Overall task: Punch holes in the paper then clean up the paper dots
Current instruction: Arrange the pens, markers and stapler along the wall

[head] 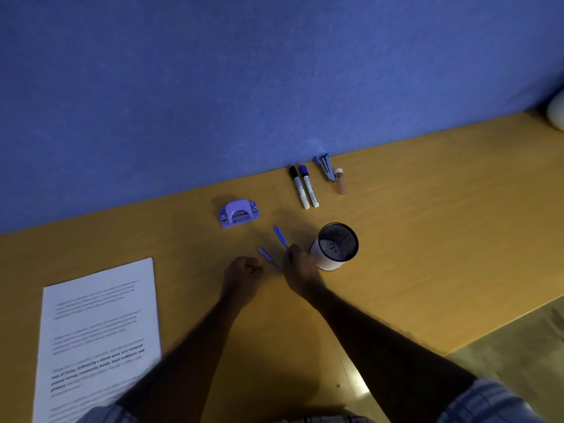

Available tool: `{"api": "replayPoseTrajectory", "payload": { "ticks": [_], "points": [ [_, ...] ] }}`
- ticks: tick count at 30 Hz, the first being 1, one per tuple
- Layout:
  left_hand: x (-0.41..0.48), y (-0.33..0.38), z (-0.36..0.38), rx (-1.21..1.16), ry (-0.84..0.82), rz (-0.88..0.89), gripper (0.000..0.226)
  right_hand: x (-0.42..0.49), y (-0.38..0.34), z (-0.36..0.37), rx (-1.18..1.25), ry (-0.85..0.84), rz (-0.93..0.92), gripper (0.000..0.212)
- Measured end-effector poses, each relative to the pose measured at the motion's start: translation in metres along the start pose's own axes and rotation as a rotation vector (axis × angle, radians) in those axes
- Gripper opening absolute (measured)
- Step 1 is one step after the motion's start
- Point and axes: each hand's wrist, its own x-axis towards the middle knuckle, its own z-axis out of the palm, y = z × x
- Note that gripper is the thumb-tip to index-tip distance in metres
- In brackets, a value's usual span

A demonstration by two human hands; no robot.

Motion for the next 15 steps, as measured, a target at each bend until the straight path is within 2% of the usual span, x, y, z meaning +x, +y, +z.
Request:
{"api": "replayPoseTrajectory", "payload": {
  "ticks": [8, 13, 15],
  "points": [
    [0.004, -0.001, -0.006, 0.001, 0.020, 0.004, 0.022, 0.005, -0.005, 0.002, -0.283, -0.112, 0.046, 0.026],
    [0.005, -0.002, -0.008, -0.017, 0.004, -0.007, 0.022, 0.010, -0.004, 0.003, -0.240, -0.127, 0.068, 0.026],
    [0.005, 0.002, -0.007, -0.087, -0.036, -0.015, 0.017, 0.011, -0.006, 0.002, -0.125, -0.131, 0.059, 0.030]
  ]
}}
